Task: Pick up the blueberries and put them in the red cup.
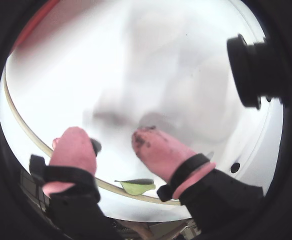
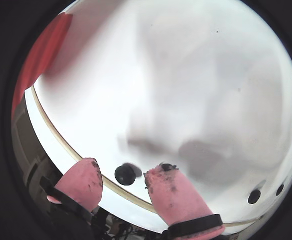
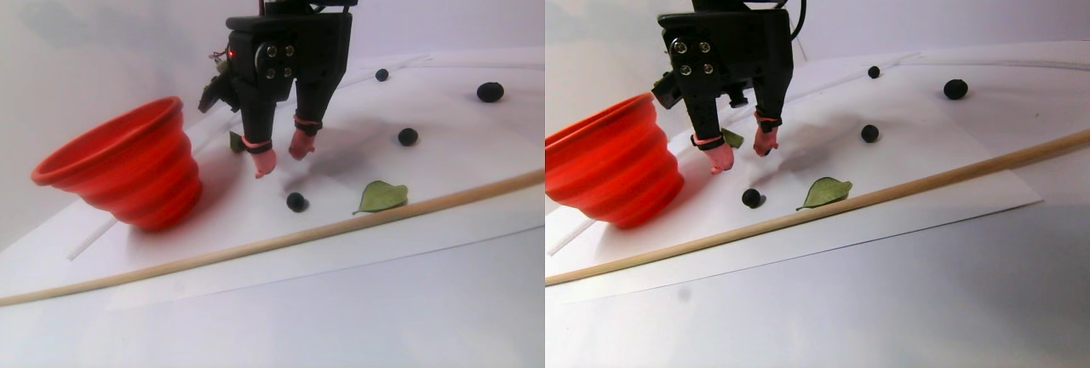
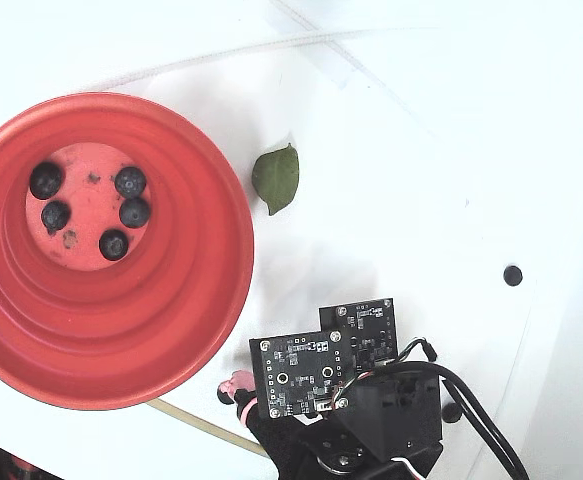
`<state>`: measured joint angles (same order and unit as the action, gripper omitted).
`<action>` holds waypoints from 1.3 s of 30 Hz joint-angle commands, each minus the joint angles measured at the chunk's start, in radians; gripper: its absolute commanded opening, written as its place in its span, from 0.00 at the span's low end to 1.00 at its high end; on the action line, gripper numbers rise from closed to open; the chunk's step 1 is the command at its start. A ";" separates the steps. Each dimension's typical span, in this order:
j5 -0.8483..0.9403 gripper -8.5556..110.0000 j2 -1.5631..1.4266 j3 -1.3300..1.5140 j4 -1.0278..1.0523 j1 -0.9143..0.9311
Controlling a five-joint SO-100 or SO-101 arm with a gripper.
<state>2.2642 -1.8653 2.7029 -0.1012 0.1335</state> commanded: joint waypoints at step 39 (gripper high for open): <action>0.040 0.22 0.089 0.117 -0.121 0.020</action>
<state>2.2933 -1.7932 2.7949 -0.1994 0.1503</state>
